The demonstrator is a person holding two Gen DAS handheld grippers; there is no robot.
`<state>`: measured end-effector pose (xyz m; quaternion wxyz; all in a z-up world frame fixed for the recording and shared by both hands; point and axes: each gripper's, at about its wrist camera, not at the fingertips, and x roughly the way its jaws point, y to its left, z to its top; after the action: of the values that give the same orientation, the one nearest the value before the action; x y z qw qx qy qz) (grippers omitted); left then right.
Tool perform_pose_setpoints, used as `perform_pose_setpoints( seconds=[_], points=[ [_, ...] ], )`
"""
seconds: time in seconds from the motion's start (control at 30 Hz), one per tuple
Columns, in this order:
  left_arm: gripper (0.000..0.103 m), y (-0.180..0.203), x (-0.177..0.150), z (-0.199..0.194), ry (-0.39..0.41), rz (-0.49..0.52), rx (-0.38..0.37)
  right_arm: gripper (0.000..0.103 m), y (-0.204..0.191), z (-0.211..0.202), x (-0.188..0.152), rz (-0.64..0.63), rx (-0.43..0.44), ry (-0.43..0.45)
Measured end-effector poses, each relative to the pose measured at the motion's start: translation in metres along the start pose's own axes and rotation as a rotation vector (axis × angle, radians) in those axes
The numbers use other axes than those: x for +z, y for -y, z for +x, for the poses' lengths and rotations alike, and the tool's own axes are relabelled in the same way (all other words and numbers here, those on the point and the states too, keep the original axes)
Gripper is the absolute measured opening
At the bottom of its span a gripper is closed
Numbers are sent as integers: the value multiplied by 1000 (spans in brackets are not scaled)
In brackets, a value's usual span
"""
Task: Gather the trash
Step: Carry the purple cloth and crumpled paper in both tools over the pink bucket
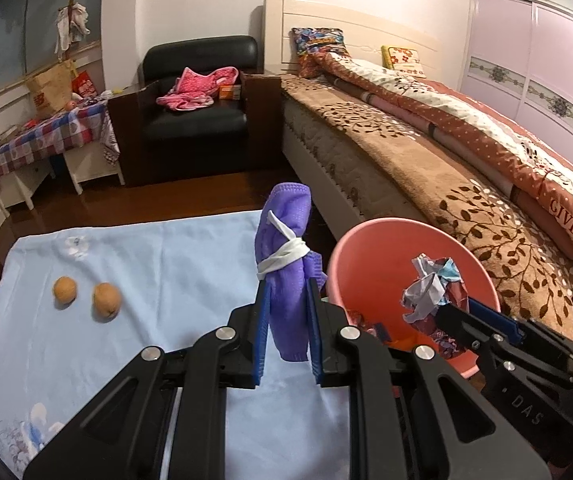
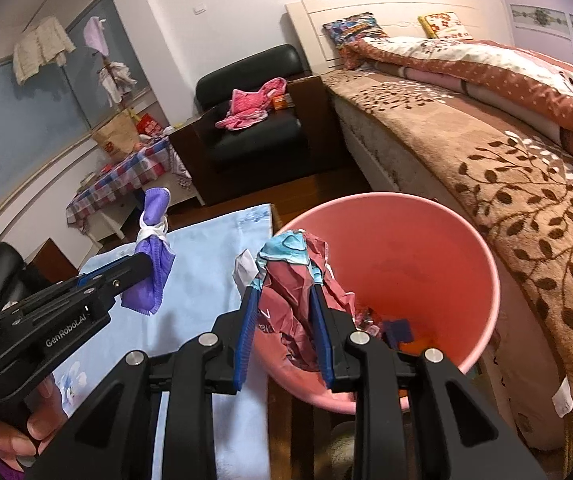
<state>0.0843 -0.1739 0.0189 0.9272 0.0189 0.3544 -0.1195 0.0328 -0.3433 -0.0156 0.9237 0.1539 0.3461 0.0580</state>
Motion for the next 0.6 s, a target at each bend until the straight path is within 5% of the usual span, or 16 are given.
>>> perform_pose_setpoints(
  seconds=[0.6],
  points=[
    [17,47,1,37,-44,68,-75,27,44,3,0,92,-84,-1]
  ],
)
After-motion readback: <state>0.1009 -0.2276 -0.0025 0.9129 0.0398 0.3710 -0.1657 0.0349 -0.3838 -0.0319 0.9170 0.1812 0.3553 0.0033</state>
